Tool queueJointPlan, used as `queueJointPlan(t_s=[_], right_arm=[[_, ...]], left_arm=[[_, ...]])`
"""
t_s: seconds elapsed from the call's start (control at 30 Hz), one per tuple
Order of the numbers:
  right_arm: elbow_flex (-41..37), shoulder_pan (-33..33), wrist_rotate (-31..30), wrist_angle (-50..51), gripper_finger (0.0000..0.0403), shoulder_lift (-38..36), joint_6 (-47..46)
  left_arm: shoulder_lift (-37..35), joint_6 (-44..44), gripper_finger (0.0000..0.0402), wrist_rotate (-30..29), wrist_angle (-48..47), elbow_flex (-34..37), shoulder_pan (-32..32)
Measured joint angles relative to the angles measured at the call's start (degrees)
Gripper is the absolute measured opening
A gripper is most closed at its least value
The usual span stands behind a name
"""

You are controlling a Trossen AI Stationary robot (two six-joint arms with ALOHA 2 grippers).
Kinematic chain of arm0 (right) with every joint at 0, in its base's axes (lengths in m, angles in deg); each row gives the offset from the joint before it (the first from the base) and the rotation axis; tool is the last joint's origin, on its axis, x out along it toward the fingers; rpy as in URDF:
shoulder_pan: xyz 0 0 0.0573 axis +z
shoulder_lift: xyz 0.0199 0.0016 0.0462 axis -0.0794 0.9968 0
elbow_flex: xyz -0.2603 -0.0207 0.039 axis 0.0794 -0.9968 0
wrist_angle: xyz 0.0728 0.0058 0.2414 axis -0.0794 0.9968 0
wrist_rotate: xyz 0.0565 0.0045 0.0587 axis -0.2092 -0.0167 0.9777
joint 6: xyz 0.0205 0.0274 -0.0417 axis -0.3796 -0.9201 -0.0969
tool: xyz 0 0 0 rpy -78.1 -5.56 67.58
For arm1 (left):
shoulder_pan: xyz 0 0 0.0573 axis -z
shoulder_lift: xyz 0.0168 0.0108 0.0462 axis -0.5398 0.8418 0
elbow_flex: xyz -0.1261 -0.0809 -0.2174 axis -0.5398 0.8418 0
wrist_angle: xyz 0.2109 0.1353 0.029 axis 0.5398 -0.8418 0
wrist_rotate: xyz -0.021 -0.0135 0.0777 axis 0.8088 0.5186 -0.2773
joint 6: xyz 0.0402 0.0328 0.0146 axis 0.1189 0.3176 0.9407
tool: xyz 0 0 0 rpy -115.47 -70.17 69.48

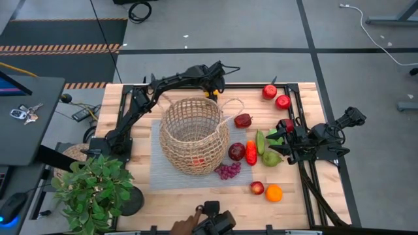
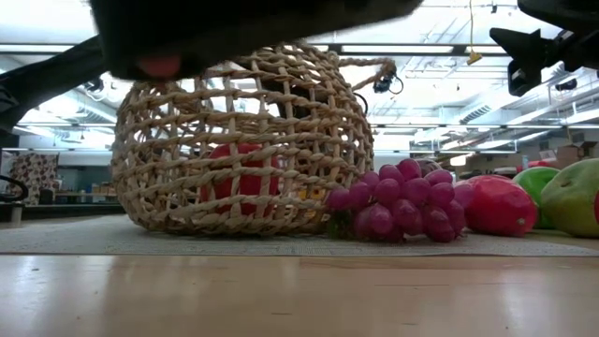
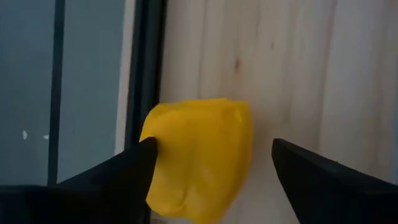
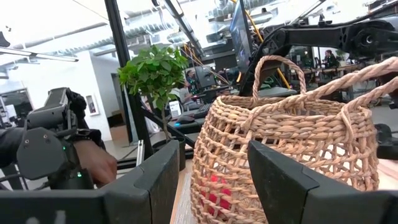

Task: Build produce basket
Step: Put the bell pepper into the brown basket

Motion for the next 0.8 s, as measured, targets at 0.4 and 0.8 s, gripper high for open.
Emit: queueJointPlan(t_s=[0.4, 0.8], right_arm=[[0.01, -0.01, 0.0, 0.0, 0.0197, 0.0, 0.0], [0.02, -0.02, 0.0, 0.0, 0.0197, 0.01, 0.0]], left_arm=[[-0.57, 2.44, 0.0291, 0.87, -7.02, -0.98, 2.61], [-0.27, 1.52, 0.0291, -2.62, -4.08, -0.81, 2.4]])
